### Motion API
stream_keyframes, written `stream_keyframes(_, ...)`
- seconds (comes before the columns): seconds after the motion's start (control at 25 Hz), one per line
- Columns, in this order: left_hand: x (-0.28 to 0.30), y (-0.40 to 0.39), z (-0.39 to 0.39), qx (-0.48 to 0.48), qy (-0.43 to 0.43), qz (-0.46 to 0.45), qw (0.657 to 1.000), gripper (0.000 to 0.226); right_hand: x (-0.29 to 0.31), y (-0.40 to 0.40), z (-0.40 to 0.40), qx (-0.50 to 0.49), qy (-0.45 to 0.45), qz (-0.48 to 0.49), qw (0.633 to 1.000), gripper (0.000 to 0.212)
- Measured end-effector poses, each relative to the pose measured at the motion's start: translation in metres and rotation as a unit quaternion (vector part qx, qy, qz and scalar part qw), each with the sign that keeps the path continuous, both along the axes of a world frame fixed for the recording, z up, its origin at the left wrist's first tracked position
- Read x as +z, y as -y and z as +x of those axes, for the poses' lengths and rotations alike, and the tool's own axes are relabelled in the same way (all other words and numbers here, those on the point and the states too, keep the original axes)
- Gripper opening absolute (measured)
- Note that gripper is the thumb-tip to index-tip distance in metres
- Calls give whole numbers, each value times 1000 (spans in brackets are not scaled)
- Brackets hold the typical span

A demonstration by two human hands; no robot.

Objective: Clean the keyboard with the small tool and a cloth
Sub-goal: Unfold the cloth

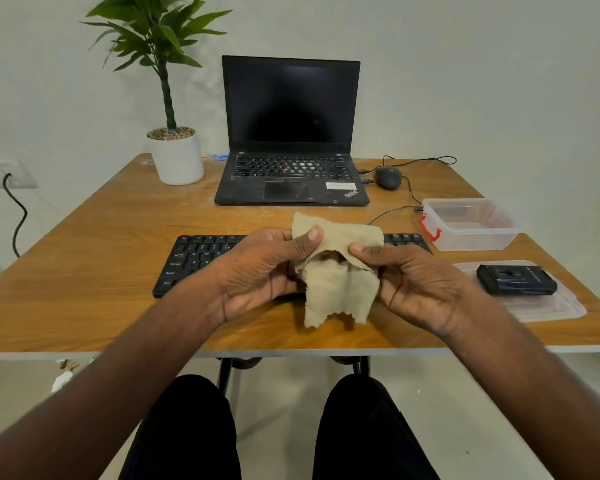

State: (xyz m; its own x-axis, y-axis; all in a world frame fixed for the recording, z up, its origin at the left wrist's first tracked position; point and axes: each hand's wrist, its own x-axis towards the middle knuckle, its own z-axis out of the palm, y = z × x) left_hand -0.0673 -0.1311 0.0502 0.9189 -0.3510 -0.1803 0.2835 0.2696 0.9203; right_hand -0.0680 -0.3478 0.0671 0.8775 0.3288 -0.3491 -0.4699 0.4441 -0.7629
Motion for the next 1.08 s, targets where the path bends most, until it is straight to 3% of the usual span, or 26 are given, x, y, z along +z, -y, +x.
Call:
stream_keyframes(0.12,0,-1,1,6,15,36,999,49,-3,-2,2,-32,52,-101,993,36)
stream_keyframes(0.24,-1,3,1,51,43,48,997,49,-7,-1,-1,-69,177,-262,946,38)
stream_keyframes(0.36,-2,-2,4,79,113,27,990,44,2,0,-3,-73,276,-185,940,40)
stream_keyframes(0.44,1,-8,4,68,191,72,977,39,7,5,-4,-41,325,-168,930,44)
stream_keyframes(0.6,1,-10,4,80,232,214,946,53,-2,12,1,-52,419,-368,829,45)
stream_keyframes(0.72,-3,-10,8,77,211,275,935,61,-2,13,3,-34,430,-404,806,49)
stream_keyframes(0.88,2,-14,9,83,95,153,980,53,2,10,-3,75,429,-415,799,50)
stream_keyframes(1.0,1,-22,15,79,80,124,986,34,-2,4,-2,48,445,-450,773,52)
stream_keyframes(1.08,-3,-28,18,62,71,106,990,33,-3,5,0,18,430,-450,783,50)
